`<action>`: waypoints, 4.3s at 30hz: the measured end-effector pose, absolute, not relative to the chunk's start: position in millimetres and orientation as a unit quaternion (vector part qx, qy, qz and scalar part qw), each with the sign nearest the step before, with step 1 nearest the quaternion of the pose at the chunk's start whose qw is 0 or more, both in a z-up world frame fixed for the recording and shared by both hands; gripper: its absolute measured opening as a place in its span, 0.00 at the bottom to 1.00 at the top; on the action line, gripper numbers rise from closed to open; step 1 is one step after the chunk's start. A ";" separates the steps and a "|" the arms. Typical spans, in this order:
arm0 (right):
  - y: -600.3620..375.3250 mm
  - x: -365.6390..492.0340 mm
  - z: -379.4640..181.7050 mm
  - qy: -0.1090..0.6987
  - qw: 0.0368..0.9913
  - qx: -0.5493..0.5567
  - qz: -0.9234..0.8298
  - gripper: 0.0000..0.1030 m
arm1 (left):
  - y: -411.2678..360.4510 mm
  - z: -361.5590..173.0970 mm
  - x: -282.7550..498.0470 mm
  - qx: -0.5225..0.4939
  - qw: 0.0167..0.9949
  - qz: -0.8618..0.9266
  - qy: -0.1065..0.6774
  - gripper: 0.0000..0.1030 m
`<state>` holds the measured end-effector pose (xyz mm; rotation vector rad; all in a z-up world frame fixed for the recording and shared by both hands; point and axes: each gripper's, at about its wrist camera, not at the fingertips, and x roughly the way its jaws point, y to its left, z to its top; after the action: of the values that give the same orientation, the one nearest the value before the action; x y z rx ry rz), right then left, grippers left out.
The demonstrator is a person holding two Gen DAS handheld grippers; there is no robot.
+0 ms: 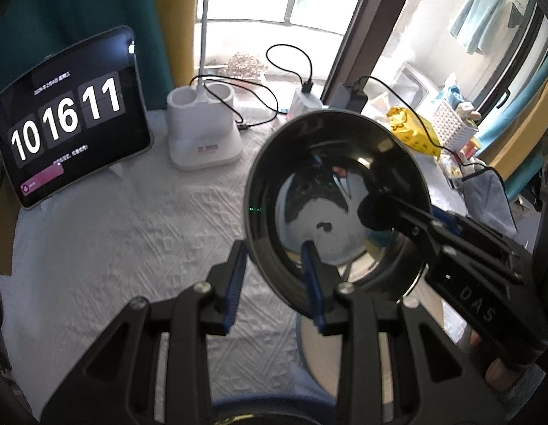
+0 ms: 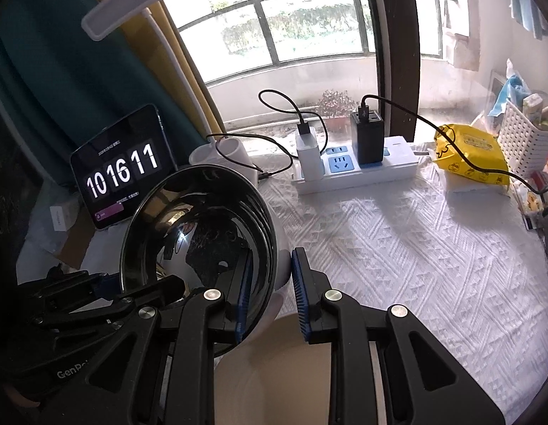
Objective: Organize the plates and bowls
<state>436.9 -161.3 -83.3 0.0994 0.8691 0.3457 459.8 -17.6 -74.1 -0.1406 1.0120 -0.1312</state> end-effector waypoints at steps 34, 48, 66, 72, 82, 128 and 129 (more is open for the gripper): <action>-144.7 354.1 -53.0 0.392 0.903 0.031 0.172 0.23 | -4.7 -49.3 374.8 -0.078 0.885 -0.065 0.455 0.31; -139.6 320.2 -48.8 0.382 0.907 0.025 0.175 0.23 | -2.0 -48.3 343.1 -0.079 0.887 -0.064 0.451 0.31; -131.8 292.8 -49.2 0.378 0.907 0.019 0.187 0.23 | 5.7 -56.0 314.2 -0.086 0.886 -0.058 0.453 0.31; -125.6 285.4 -50.0 0.379 0.905 0.014 0.193 0.23 | 10.5 -63.6 307.4 -0.095 0.881 -0.056 0.459 0.31; -118.1 277.3 -57.7 0.383 0.902 0.008 0.198 0.23 | 15.3 -75.0 297.8 -0.103 0.877 -0.053 0.466 0.31; -107.4 260.9 -105.0 0.430 0.880 0.008 0.203 0.23 | 21.9 -112.3 274.7 -0.109 0.862 -0.051 0.493 0.31; -107.7 260.8 -105.6 0.430 0.880 0.008 0.203 0.23 | 22.0 -111.8 274.4 -0.109 0.862 -0.050 0.492 0.31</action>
<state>260.8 -107.7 -105.6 0.0169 0.8973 0.4223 274.4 22.0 -111.8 -0.2276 1.0324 -0.1053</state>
